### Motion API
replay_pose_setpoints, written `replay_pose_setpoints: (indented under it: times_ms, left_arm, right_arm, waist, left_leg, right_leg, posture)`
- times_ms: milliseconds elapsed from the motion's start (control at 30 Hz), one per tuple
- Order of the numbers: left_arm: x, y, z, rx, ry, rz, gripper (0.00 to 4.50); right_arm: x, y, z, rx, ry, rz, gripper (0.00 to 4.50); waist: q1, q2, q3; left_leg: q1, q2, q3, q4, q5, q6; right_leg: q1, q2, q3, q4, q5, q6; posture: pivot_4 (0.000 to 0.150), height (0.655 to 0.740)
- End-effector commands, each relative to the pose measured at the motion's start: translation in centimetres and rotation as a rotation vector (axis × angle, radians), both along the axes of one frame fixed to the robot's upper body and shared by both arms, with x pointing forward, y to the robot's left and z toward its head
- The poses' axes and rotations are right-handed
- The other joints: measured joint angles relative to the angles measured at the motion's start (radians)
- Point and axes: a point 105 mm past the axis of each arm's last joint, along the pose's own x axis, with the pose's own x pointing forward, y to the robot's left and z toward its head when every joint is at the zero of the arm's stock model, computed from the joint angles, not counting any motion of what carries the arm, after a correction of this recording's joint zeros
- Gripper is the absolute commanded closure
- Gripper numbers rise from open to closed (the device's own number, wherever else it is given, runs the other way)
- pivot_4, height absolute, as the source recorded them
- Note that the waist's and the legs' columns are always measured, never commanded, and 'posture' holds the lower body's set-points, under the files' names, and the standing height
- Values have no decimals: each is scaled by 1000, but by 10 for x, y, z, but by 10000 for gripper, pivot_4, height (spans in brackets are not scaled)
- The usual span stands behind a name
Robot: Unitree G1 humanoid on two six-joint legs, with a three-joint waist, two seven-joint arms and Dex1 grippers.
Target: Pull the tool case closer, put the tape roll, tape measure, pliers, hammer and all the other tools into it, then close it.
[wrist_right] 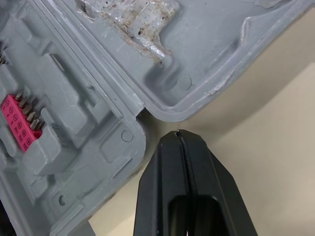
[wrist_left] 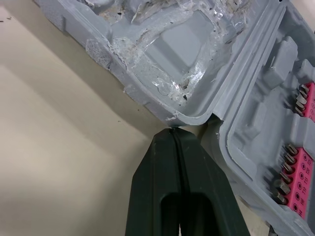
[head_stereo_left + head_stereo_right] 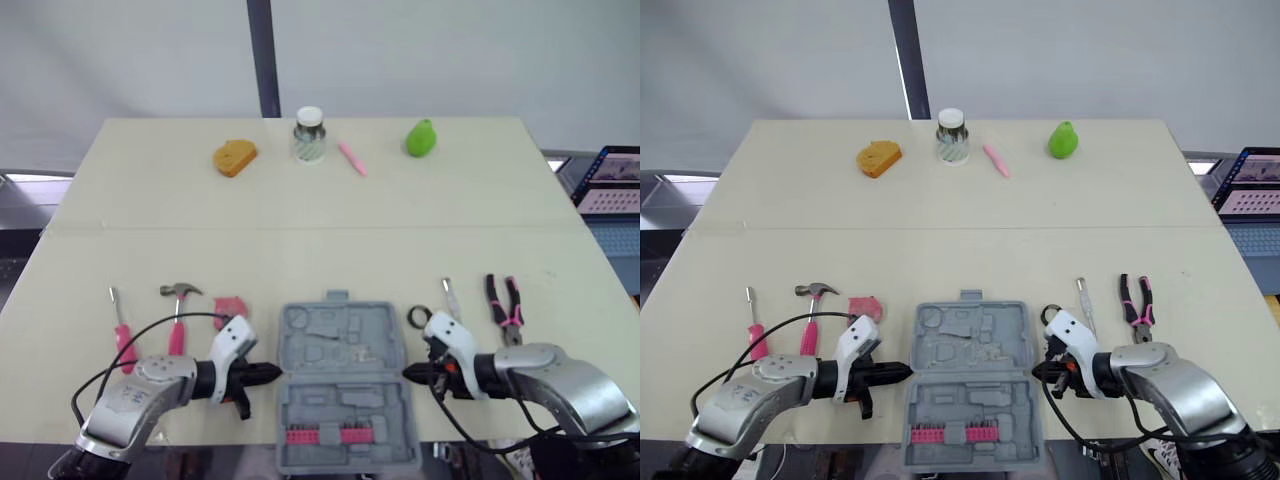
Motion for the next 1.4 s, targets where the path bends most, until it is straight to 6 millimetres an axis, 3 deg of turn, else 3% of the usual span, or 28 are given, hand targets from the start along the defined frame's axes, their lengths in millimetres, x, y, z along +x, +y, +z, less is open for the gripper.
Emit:
replay_pose_setpoints:
  times_ms: [33, 233, 367, 533, 767, 933, 1033, 1267, 1300, 1400]
  left_arm:
    - [-2, 9, 17, -35, -25, 9, 45000]
    - [-13, 19, 53, -122, -59, -18, 45000]
    - [-16, 26, 65, -136, -110, -16, 45000]
    - [-16, 38, 99, -234, -442, 9, 45000]
    - [-37, 60, 84, -210, -537, 20, 45000]
    - [-58, 72, 63, -165, -539, 27, 45000]
    - [-64, 75, 54, -158, -531, 57, 36808]
    - [-75, 77, 42, -166, -512, 94, 4260]
    - [-75, 78, 41, -161, -517, 99, 189]
    - [-77, 78, 40, -163, -530, 97, 189]
  right_arm:
    - [2, -8, 12, 8, -38, -2, 44855]
    - [-1, -27, 28, 1, -84, -10, 44855]
    - [-5, -38, 39, 5, -126, -14, 44855]
    - [-4, -49, 58, 84, -318, -70, 44855]
    - [-16, -64, 61, 124, -505, -168, 44855]
    - [-38, -72, 54, 158, -466, -199, 44855]
    - [-52, -79, 43, 169, -382, -218, 36701]
    - [-69, -81, 27, 172, -330, -235, 3030]
    - [-70, -81, 26, 172, -330, -235, 0]
    - [-70, -80, 25, 168, -343, -230, 0]
  waist:
    - [-1, 0, 0]
    - [1, 0, 0]
    - [1, 0, 0]
    - [3, 0, 0]
    - [3, -1, 0]
    - [2, -1, 0]
    - [2, -1, 0]
    - [1, -1, 0]
    - [0, -1, 0]
    - [0, -1, -1]
  left_leg:
    - [0, 0, 0, 0, 0, 0]
    - [0, 0, 0, 0, 0, 0]
    - [0, -1, 0, -1, 0, 0]
    - [0, -1, 0, -1, 0, 1]
    - [2, -1, 3, -1, -1, 1]
    - [2, 0, 3, -2, -3, 2]
    - [2, 0, 3, -2, -4, 3]
    - [2, 0, 2, -2, -7, 7]
    - [2, 0, 2, -2, -7, 7]
    - [3, 0, 2, -2, -7, 7]
  right_leg:
    - [0, 0, 0, 0, 0, 0]
    - [0, -2, -1, -1, 0, 0]
    - [2, -2, -3, -2, 0, 0]
    - [3, -2, -4, -3, 0, 0]
    - [2, -1, -5, -3, 0, 0]
    - [3, -2, -3, -4, 0, 0]
    - [3, -2, -2, -4, 0, 0]
    - [4, -4, -3, -7, 0, -1]
    - [4, -4, -3, -7, 0, -1]
    - [4, -4, -3, -7, 0, -1]
  posture:
    - [1500, 6950]
    - [1500, 6950]
    - [1500, 6950]
    - [1500, 6950]
    - [1500, 6950]
    - [1500, 6950]
    - [1500, 6950]
    - [1500, 6950]
    - [1500, 6950]
    - [1500, 6950]
